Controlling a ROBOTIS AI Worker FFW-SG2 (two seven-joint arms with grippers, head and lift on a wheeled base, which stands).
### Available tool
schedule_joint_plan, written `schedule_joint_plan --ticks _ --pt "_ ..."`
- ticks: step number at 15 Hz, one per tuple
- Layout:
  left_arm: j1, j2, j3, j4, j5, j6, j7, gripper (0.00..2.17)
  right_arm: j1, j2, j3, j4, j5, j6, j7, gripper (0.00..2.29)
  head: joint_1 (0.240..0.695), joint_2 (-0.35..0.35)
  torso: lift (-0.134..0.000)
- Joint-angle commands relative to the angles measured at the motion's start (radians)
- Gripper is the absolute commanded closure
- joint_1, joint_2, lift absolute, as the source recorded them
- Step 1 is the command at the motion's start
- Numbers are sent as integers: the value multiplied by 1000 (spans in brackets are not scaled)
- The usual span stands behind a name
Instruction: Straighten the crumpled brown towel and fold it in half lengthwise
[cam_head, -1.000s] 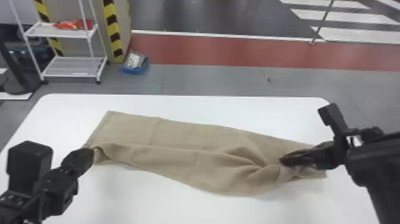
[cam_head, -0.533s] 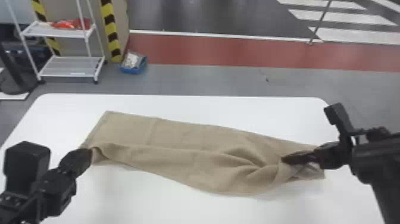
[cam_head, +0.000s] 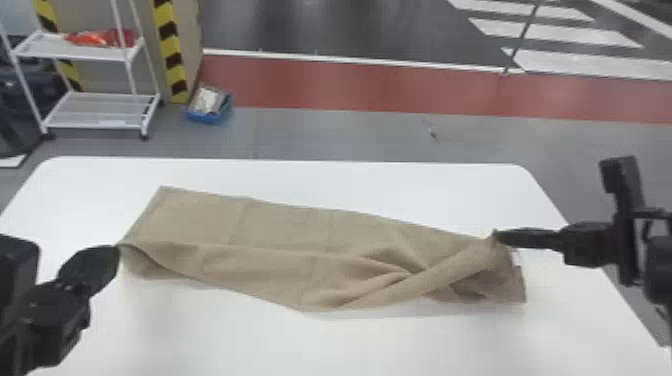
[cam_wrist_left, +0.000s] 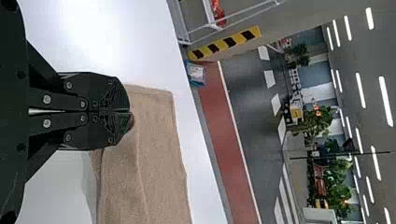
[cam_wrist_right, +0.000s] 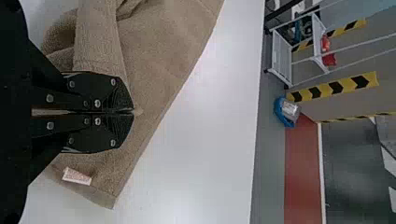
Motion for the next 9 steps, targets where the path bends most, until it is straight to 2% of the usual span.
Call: schedule_joint_plan --ticks 1,3,4,5,6,7,9 --pt "10 2 22 -46 -3 105 -1 1420 14 2 -79 -33 -68 -3 -14 1112 695 -167 -124" --pt "33 3 71 -105 0 191 0 1420 14 -6 -124 -51 -93 4 -18 1112 695 -177 -124" --pt "38 5 91 -131 5 216 0 1420 5 -9 -156 -54 -125 7 -34 1112 695 -177 -124" --pt "35 8 103 -136 8 216 4 1416 -12 -25 -185 -46 -171 4 -75 1112 695 -177 -124" --pt "6 12 117 -122 8 216 10 1420 -43 -45 -167 7 -188 -6 -118 1112 695 -181 -124" --pt "-65 15 108 -82 12 216 5 1420 -124 -49 -154 113 -186 -24 -135 1112 695 -187 -124" --pt "-183 12 104 5 52 216 -4 1420 -226 -41 -148 262 -190 -125 -169 1116 695 -191 -124"
